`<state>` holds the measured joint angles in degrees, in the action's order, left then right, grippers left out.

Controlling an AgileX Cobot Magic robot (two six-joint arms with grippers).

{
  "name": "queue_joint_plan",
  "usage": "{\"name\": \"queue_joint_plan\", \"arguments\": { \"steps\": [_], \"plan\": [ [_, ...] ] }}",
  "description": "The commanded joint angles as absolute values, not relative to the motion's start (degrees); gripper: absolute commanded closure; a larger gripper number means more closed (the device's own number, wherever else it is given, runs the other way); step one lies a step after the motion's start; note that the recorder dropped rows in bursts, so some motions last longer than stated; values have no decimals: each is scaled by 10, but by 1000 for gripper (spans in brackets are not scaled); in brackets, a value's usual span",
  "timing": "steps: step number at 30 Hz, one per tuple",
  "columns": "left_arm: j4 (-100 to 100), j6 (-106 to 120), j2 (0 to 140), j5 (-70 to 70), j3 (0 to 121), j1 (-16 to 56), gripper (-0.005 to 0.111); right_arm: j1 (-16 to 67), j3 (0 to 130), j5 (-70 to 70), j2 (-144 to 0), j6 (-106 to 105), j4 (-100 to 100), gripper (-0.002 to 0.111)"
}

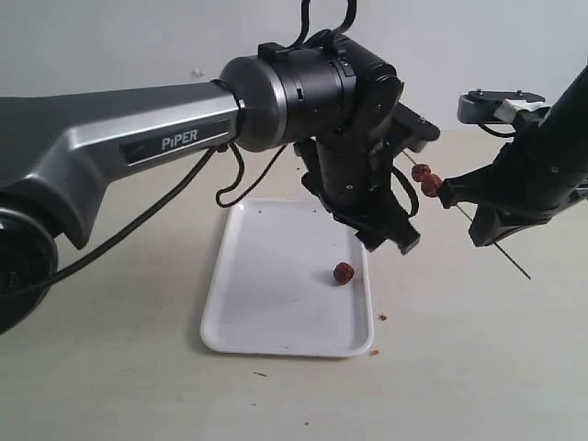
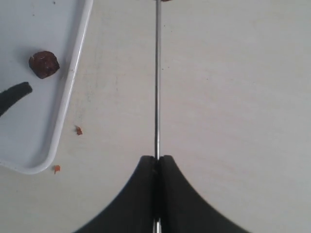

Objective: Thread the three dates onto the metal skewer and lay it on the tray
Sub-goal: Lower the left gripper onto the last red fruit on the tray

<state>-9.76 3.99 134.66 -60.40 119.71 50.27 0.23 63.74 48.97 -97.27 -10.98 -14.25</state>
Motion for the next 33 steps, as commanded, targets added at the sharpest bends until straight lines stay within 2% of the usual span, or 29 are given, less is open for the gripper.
{"name": "queue_joint_plan", "arguments": {
  "steps": [1, 10, 19, 33],
  "plan": [
    [-107, 275, 1340, -651, 1195, 509, 40, 0, 638, 492, -966, -105, -129, 108],
    [-127, 508, 1341, -659, 1195, 509, 40, -22, 639, 472, -966, -59, -77, 108],
    [-115, 587, 1374, -671, 1195, 509, 40, -82, 639, 467, -966, -142, -196, 108],
    [-47, 740, 1385, -627, 1195, 509, 40, -83, 639, 451, -967, -165, -211, 108]
  ]
}}
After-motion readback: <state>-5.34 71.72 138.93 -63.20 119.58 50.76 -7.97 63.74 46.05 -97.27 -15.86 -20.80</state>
